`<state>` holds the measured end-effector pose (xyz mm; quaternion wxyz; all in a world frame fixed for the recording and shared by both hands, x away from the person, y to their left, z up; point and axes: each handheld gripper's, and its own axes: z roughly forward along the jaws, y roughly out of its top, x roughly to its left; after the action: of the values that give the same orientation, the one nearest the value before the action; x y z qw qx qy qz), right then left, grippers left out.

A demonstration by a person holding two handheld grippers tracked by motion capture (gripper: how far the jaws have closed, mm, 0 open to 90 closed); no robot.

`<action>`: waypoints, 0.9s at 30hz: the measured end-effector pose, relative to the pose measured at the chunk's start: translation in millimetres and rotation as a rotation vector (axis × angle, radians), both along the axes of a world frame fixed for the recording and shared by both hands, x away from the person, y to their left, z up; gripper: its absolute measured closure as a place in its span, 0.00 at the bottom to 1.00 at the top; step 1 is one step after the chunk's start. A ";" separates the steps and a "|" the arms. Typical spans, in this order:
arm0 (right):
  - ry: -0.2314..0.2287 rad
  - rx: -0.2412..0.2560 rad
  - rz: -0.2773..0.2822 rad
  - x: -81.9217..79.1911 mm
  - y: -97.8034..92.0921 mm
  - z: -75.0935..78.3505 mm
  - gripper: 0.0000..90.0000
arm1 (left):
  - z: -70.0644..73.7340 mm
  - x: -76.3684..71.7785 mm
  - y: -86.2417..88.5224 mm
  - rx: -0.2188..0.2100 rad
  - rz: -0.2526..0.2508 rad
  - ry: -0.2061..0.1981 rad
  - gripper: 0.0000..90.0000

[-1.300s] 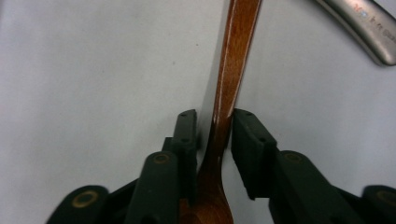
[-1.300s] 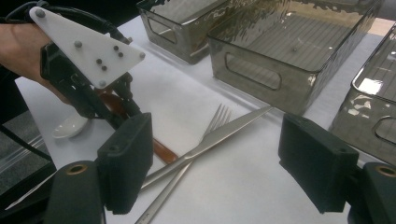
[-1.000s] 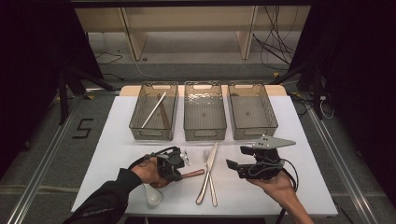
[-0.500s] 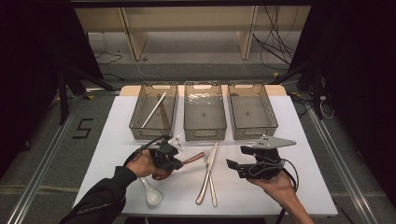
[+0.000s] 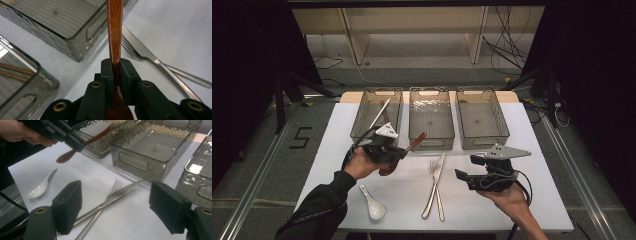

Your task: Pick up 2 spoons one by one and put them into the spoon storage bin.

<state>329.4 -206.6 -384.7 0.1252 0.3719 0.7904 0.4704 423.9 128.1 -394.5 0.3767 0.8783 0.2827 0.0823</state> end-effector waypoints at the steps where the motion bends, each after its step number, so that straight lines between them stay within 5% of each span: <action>1: 0.000 0.001 0.000 0.0 -0.3 0.2 0.31 | 2.0 2.2 -0.5 -0.014 0.010 -0.006 0.90; 6: -0.001 0.002 -0.001 -0.2 -0.8 0.4 0.31 | 10.7 13.9 -4.4 -0.078 0.042 -0.019 0.90; 27: -0.002 0.005 0.005 0.1 -1.1 0.1 0.31 | 39.9 61.3 -28.7 -0.171 0.120 -0.097 0.90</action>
<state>329.5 -207.7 -384.6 0.1240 0.3697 0.7900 0.4731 485.2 99.4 -354.6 0.4580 0.8193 0.3225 0.1225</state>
